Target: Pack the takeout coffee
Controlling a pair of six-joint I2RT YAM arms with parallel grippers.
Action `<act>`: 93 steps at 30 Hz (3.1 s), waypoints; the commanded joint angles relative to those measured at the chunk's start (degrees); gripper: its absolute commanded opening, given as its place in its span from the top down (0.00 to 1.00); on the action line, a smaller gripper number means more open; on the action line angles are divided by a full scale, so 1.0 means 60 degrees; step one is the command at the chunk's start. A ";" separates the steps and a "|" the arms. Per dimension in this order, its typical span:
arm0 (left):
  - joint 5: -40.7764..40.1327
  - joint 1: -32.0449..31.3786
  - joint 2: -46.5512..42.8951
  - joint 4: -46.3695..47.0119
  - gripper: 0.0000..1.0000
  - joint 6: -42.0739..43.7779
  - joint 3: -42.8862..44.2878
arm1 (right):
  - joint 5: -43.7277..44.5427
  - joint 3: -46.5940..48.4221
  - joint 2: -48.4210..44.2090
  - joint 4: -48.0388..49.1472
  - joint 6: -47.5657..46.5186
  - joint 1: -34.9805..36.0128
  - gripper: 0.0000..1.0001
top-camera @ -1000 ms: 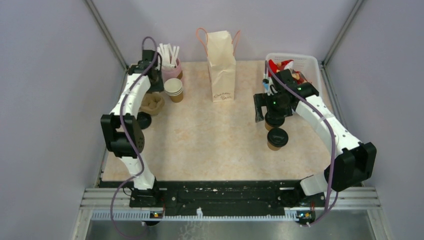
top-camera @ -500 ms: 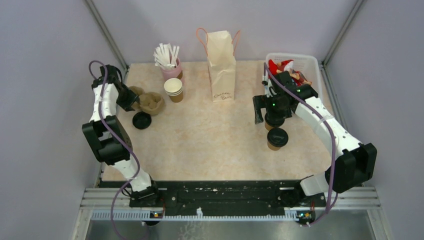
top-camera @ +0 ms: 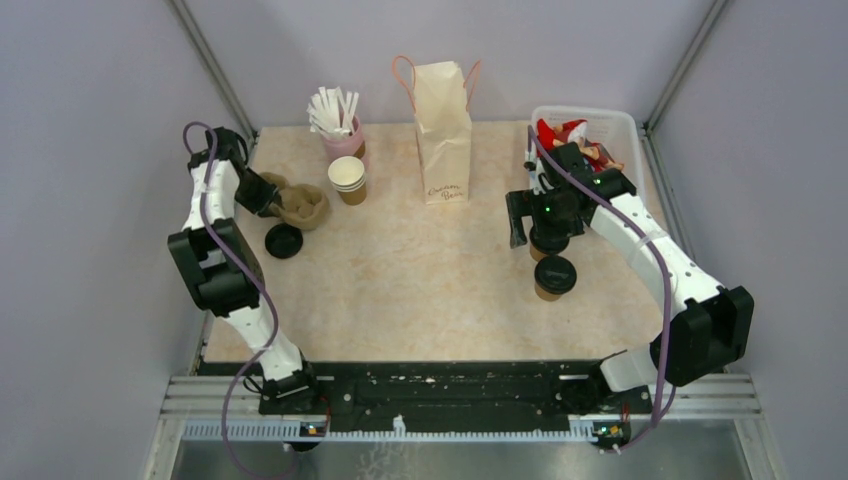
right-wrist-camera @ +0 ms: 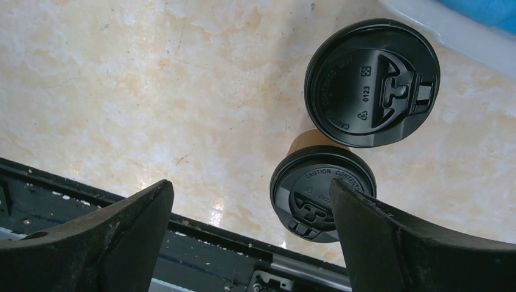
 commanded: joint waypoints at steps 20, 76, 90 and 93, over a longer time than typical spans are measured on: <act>-0.0140 -0.0097 0.0996 0.0219 0.68 0.0283 0.0798 | 0.0236 0.0158 -0.0118 0.0222 -0.0161 0.0106 0.01; 0.0205 -0.0496 0.2216 -0.0731 0.92 0.1539 0.3469 | 0.0336 0.0148 -0.0055 0.0237 -0.0176 0.0113 0.01; 0.0060 -0.0457 0.2686 -0.1252 0.79 0.1572 0.3464 | 0.0332 0.0147 -0.0058 0.0236 -0.0172 0.0110 0.01; 0.0094 -0.0464 0.2675 -0.1243 0.76 0.1597 0.3483 | 0.0325 0.0162 -0.0056 0.0238 -0.0176 0.0106 0.01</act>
